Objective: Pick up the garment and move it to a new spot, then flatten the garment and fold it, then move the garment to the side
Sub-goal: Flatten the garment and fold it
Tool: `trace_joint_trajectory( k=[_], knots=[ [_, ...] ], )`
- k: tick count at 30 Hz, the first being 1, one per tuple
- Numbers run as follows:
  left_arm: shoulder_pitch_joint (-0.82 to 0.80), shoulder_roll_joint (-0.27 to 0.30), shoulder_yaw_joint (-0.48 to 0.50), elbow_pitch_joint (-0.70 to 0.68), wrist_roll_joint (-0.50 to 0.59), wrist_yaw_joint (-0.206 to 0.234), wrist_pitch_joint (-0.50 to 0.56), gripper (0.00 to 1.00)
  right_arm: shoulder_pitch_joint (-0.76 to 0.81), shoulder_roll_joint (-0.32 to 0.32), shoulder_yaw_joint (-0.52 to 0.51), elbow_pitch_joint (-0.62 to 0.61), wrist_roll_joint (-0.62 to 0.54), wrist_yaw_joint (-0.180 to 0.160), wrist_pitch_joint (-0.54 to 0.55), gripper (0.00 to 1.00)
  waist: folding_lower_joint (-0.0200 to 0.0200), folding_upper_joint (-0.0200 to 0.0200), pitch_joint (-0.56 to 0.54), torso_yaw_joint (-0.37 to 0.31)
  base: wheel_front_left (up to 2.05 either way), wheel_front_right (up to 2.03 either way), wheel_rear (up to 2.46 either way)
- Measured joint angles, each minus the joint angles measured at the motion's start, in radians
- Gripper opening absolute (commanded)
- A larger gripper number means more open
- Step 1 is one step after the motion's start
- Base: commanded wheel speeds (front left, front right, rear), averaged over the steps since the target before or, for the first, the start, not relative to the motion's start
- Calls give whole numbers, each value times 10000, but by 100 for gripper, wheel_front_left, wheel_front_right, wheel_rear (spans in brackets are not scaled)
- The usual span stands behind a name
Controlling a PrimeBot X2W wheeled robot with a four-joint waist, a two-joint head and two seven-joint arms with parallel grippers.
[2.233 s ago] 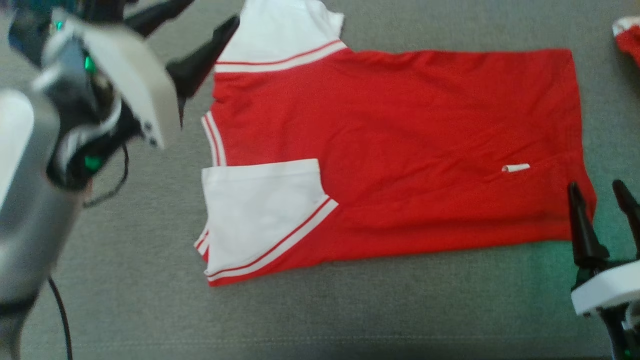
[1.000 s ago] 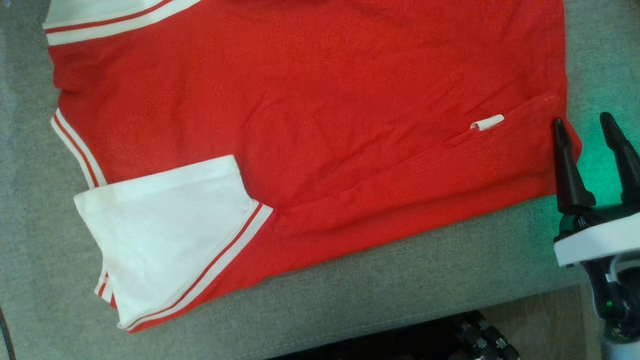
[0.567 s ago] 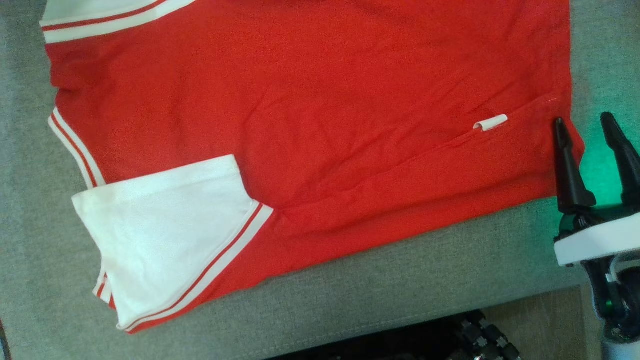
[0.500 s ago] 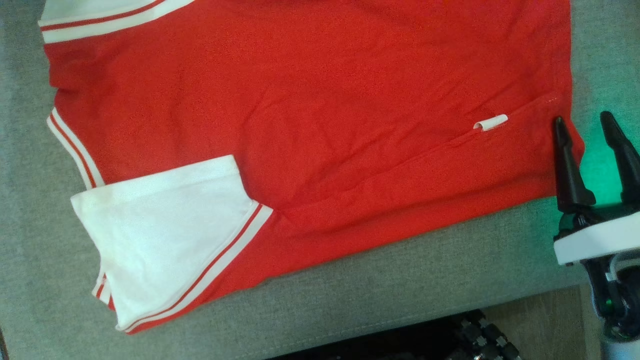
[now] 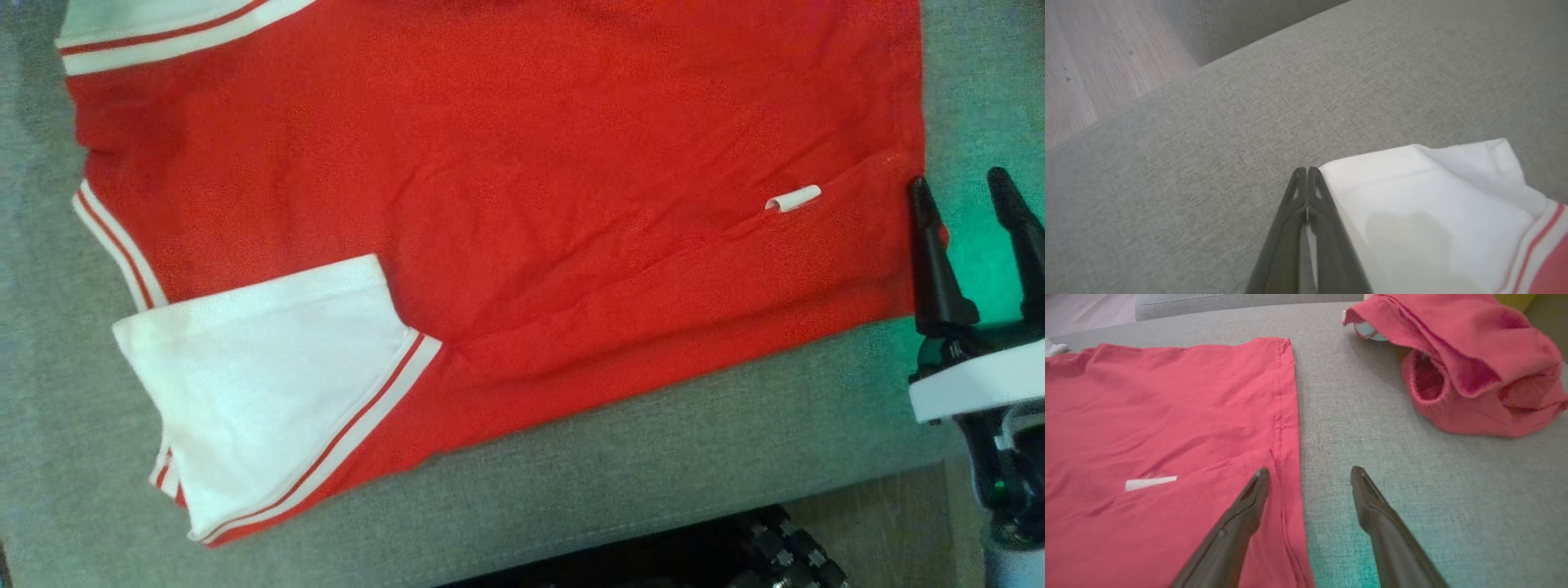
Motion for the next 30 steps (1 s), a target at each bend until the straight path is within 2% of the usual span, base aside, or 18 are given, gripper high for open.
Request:
trace_joint_trajectory(
  k=[8,15,21,25,30],
  knots=[
    [138,-21,-422,-803,-395,0,-949,0,-824,-322,-245,-378,-84,0,715,100,0,0,-433,464,0,0,0],
    [138,40,-876,-1461,-637,0,-1432,0,-1996,-410,-111,-320,215,-2,2288,100,0,0,-862,923,0,0,0],
    [139,201,-1409,-2011,-922,0,-1820,0,-4199,-949,148,1166,286,0,4378,100,0,0,-1181,1308,0,0,0],
    [138,199,-1772,-2318,-1064,0,-1973,0,-5040,-1429,198,2289,-17,0,5747,100,0,0,-1227,1556,0,0,0],
    [77,203,-2209,-2738,-1210,0,-2104,0,-5414,-1553,31,3129,-251,-2,6406,100,0,0,-1104,1801,0,0,0]
  ],
)
